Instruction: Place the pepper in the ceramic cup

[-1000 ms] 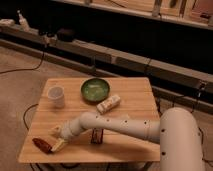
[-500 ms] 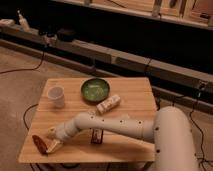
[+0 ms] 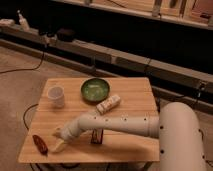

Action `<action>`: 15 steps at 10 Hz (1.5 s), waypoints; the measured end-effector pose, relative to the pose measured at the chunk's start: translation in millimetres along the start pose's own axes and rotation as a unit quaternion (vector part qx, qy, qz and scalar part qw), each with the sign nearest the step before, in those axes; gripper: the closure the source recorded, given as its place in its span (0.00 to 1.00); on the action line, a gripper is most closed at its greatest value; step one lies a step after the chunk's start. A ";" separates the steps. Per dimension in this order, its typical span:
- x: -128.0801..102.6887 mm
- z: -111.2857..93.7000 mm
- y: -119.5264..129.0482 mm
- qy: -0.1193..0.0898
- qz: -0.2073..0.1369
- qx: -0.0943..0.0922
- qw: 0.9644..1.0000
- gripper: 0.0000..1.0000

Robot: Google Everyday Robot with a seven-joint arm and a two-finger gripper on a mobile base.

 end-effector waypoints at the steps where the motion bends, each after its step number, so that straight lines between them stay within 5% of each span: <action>1: -4.9 -0.4 6.0 -0.001 0.007 -0.003 1.000 0.35; 4: -21.1 10.7 23.8 -0.012 0.010 -0.022 1.000 0.35; 10: -46.5 33.1 16.1 -0.034 -0.017 -0.027 0.999 0.35; 15: -25.8 61.6 0.5 -0.010 -0.022 -0.008 1.000 0.36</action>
